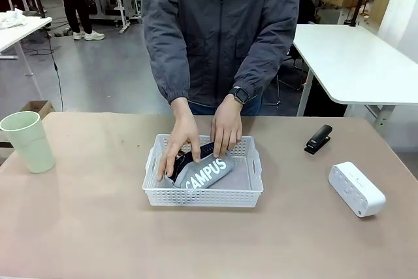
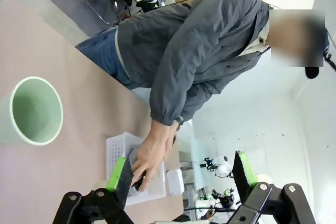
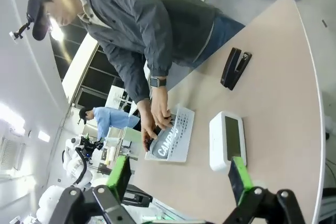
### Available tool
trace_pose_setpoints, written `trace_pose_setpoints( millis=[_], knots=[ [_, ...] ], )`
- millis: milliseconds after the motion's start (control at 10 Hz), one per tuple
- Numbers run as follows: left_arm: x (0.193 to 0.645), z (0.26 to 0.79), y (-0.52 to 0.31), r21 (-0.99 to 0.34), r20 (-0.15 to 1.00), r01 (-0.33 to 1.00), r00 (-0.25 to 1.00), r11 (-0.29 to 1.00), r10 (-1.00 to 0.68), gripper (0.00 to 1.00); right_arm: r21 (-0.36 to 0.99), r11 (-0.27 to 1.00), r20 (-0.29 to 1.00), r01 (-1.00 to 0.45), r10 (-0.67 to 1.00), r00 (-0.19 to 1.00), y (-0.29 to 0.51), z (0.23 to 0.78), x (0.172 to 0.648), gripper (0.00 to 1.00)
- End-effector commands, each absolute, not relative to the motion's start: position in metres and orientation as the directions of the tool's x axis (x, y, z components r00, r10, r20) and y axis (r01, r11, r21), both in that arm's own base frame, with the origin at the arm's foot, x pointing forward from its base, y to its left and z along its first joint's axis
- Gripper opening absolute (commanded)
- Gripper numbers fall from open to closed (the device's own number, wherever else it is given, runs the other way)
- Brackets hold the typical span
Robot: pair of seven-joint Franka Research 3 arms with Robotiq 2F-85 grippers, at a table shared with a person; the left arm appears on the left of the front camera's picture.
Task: Efficiently arrange items inside the basket to fit them all.
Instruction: Pick up the Digital clock and place it inside the Organizing basket.
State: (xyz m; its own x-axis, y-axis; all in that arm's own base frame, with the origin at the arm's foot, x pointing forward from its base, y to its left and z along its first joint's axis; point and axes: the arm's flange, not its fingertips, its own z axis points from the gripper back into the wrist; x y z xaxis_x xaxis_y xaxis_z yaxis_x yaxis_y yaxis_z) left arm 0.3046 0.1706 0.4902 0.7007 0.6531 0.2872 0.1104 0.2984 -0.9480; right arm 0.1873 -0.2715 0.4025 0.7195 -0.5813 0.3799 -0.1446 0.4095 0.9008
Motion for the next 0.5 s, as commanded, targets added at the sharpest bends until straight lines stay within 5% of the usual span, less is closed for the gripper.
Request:
trace_pose_setpoints(
  millis=[0, 100, 400],
  knots=[
    [0.277, 0.462, 0.111, -0.946, 0.31, 0.157, 0.693, 0.283, 0.65, 1.0, 0.875, 0.466, 0.416, -0.127, -0.594, 0.688, -0.247, 0.406, 0.182, 1.0],
    [0.305, 0.49, 0.171, -0.948, 0.287, 0.11, 0.701, 0.298, 0.653, 1.0, 0.901, 0.41, 0.38, -0.145, -0.581, 0.72, -0.271, 0.402, 0.187, 1.0],
    [0.305, 0.49, 0.171, -0.948, 0.287, 0.11, 0.701, 0.298, 0.653, 1.0, 0.901, 0.41, 0.38, -0.145, -0.581, 0.72, -0.271, 0.402, 0.187, 1.0]
  ],
)
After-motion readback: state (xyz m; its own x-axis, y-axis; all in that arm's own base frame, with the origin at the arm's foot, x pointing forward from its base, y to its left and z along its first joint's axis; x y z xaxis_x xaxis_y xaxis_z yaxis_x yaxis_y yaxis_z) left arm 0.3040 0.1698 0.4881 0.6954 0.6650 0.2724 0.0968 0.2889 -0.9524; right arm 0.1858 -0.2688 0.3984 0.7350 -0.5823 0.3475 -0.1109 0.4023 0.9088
